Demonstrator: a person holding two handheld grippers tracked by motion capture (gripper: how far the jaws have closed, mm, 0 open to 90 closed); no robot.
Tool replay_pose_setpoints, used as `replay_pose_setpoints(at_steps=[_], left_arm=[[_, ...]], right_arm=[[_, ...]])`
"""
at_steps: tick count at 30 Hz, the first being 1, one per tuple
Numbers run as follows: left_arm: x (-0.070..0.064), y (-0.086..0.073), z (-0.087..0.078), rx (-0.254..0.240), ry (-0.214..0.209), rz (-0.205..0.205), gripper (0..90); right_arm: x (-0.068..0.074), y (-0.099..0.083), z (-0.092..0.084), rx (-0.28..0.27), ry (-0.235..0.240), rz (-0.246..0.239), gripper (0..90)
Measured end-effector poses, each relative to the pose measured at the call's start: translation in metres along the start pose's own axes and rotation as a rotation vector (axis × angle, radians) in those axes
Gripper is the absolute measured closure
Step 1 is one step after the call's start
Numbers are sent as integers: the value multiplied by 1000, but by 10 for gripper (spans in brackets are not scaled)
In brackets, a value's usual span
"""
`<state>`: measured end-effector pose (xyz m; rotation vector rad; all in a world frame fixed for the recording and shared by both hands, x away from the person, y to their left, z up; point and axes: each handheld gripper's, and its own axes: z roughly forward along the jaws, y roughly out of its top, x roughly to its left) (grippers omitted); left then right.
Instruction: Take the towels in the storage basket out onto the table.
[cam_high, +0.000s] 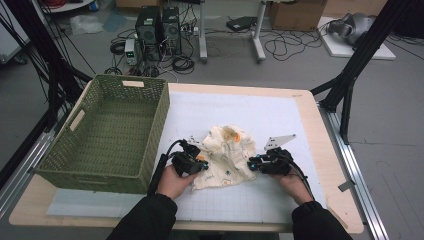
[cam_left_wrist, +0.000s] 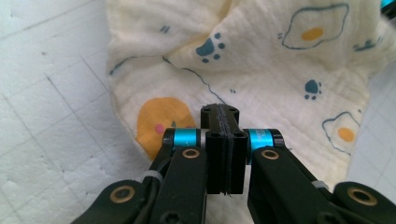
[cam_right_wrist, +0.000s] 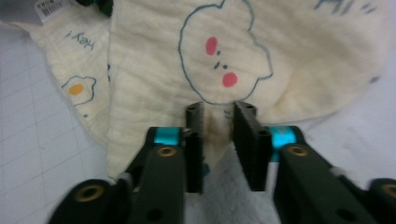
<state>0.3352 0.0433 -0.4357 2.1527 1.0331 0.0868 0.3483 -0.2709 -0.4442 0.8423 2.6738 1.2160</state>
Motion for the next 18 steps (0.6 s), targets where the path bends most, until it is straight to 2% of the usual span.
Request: replay_pose_setpoints(at_steps=[1, 2, 6, 10, 15, 18], left_arm=[[0, 0, 0, 2, 2, 4, 893], [-1, 0, -1, 4, 7, 13, 894], [-1, 0, -2, 7, 8, 13, 896], [-1, 1, -7, -16, 0, -11, 897], [4, 3, -18, -34, -9, -36, 897], [5, 3, -20, -33, -2, -41, 897]], right_arm=[[0, 0, 1, -9, -3, 6, 856], [0, 1, -1, -12, 4, 9, 868], [5, -1, -17, -18, 3, 1, 875], [12, -4, -37, -35, -9, -2, 876], [26, -3, -62, -8, -36, -17, 876], [31, 1, -61, 25, -46, -28, 875]])
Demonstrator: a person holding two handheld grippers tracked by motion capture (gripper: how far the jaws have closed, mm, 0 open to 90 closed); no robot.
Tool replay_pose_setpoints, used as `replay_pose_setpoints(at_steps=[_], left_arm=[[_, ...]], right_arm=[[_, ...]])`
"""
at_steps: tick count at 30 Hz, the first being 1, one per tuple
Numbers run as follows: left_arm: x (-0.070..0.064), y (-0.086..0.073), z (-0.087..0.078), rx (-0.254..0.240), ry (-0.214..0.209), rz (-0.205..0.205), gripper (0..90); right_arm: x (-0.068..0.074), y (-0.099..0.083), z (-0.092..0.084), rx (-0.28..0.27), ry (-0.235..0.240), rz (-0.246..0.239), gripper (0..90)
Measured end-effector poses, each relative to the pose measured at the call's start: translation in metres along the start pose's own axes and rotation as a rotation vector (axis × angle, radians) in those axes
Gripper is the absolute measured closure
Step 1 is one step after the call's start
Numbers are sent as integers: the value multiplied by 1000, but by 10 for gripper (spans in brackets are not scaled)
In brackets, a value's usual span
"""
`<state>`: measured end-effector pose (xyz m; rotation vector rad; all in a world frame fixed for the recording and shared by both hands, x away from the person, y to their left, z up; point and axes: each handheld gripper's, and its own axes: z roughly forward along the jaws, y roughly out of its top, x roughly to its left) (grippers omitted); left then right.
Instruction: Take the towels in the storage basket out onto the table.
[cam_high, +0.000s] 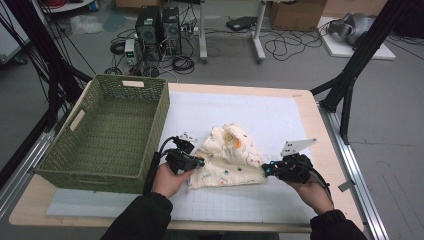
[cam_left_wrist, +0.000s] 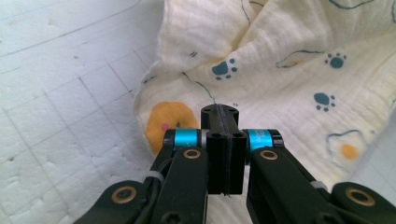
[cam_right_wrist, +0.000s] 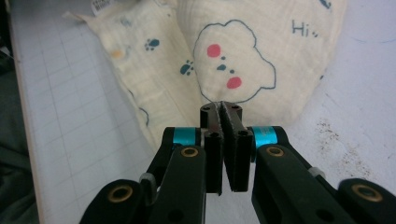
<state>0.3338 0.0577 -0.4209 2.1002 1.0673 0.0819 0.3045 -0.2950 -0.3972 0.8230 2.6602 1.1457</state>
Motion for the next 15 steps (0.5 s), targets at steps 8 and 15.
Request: replay_pose_setpoints(at_steps=[8, 15], left_arm=[[0, -1, 3, -2, -8, 9, 823], [-1, -5, 13, 39, 20, 33, 755]], right_arm=[[-2, 5, 52, 46, 52, -1, 763], [-14, 0, 24, -58, -17, 7, 730]])
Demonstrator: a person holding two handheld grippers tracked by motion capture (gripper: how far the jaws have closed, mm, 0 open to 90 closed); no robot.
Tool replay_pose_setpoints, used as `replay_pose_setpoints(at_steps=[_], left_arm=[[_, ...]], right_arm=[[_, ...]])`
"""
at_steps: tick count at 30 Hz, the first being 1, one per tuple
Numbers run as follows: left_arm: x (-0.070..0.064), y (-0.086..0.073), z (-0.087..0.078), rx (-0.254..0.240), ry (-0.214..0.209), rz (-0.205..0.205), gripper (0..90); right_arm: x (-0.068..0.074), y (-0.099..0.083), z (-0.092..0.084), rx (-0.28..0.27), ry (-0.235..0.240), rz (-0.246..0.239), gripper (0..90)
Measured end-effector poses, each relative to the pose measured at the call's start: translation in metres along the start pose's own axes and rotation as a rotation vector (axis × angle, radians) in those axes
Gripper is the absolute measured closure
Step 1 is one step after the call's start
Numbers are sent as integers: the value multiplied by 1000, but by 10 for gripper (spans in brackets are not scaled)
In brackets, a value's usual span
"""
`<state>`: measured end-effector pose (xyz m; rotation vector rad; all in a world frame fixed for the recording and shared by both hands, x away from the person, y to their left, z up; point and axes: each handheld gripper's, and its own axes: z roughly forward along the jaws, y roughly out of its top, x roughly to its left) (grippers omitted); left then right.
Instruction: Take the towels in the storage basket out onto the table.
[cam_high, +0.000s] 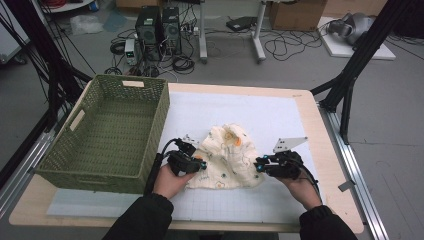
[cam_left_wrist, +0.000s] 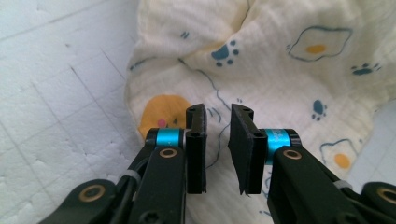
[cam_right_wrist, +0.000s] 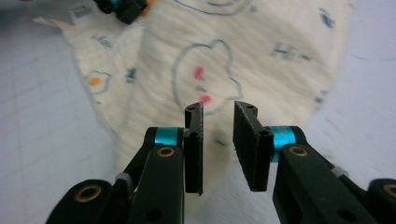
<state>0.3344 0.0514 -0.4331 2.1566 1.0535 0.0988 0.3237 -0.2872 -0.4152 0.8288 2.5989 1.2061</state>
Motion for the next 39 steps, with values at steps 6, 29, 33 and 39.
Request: replay_pose_setpoints(at_steps=[6, 29, 33, 39], left_arm=[[0, -1, 1, -4, 29, 16, 835], [4, 3, -6, -80, -1, -27, 779], [6, 2, 1, -41, 25, -19, 739], [6, 1, 3, -39, 50, 9, 866]], right_arm=[[-10, -10, 17, 76, -2, 14, 685], [0, -18, -35, 9, 9, 0, 720], [-12, -14, -15, 7, 2, 4, 647], [-13, -19, 12, 109, 0, -28, 765]])
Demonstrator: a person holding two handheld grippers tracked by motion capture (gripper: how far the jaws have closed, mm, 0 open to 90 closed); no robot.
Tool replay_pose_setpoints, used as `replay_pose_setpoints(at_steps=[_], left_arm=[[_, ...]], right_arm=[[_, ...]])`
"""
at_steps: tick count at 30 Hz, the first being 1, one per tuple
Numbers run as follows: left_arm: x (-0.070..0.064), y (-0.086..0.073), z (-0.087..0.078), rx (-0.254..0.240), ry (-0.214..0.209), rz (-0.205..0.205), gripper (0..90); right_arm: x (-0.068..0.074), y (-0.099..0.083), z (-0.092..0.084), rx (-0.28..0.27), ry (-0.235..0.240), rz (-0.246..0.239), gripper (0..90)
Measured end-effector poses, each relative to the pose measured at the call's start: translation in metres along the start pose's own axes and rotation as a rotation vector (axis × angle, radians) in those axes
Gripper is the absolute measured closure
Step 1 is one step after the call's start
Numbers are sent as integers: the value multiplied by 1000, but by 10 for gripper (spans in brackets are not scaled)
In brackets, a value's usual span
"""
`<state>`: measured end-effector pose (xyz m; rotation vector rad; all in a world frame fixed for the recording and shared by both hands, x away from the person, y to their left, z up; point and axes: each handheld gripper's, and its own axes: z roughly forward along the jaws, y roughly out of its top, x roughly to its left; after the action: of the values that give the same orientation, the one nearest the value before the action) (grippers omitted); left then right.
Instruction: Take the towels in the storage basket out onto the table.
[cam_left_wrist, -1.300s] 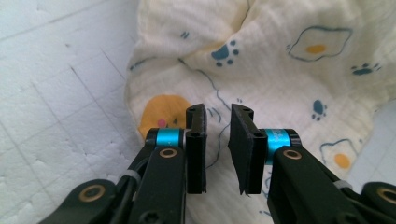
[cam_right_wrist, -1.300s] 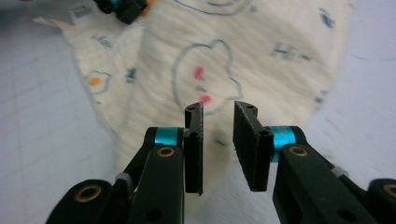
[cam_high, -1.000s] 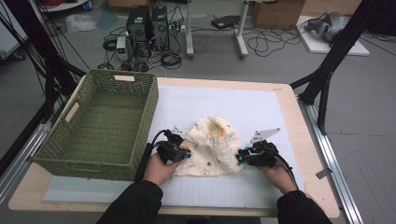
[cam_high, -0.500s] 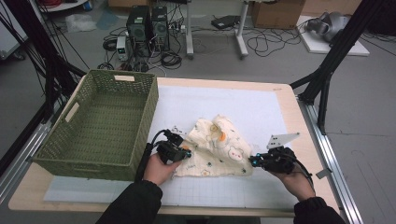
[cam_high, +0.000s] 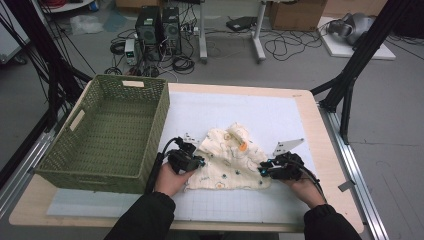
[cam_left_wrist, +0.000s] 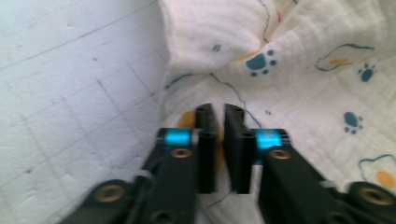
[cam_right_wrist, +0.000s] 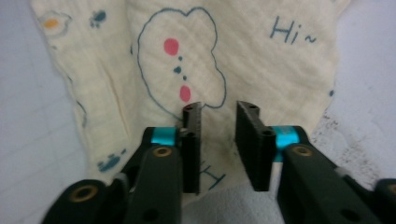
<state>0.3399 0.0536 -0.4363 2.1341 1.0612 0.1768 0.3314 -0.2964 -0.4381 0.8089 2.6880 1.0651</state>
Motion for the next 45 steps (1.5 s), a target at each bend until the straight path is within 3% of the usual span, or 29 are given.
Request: replay_pose_setpoints(at_steps=[2, 6, 11, 13, 16, 19, 22, 24, 29, 32, 33, 34, 36, 38, 39, 40, 41, 42, 43, 45], left_arm=[[0, 0, -1, 2, -2, -1, 890], [-3, -2, -4, 26, -20, 14, 894], [-6, -6, -8, 29, -65, 1, 894], [-7, -4, -12, 3, -85, -6, 893], [-9, 5, -18, -44, -103, -6, 838], [-10, 17, -22, -87, -124, 7, 790], [-10, 29, -22, -120, -101, 22, 781], [-6, 35, -15, -137, -89, 6, 780], [1, 43, 11, -121, -40, -26, 751], [3, 43, 26, -111, 18, -54, 712], [4, 43, 28, -104, 29, -58, 699], [5, 42, 34, -88, 66, -67, 695], [8, 41, 39, -80, 82, -82, 717], [8, 41, 40, -85, 118, -75, 832], [8, 41, 41, -84, 114, -76, 875], [8, 41, 40, -84, 115, -78, 886], [9, 41, 40, -81, 116, -80, 891], [8, 41, 39, -79, 132, -82, 893], [8, 41, 36, -80, 168, -56, 894], [9, 41, 31, -82, 183, -49, 895]], right_arm=[[-1, -2, -1, -7, 23, 19, 874], [3, -5, -8, 14, 35, 4, 885], [13, -19, -28, 37, 50, -2, 885], [16, -23, -35, 36, 75, 5, 858], [15, -19, -45, -13, 56, 11, 755], [7, -5, -50, -59, 40, 9, 708], [-6, 10, -46, -87, 19, 13, 676], [-14, 19, -40, -100, 6, 13, 658], [-36, 37, -18, -92, -25, 36, 620], [-47, 41, -2, -74, -42, 52, 621], [-50, 42, 5, -52, -58, 53, 633], [-51, 42, 8, -49, -61, 54, 646], [-54, 41, 18, -37, -72, 71, 676], [-54, 40, 28, -7, -66, 76, 717], [-53, 39, 30, -14, -77, 75, 768], [-54, 39, 30, -18, -84, 81, 863], [-55, 39, 31, -21, -70, 85, 886], [-55, 39, 31, -20, -68, 90, 890], [-55, 40, 30, -13, -69, 92, 891], [-54, 39, 26, 4, -75, 80, 892]])
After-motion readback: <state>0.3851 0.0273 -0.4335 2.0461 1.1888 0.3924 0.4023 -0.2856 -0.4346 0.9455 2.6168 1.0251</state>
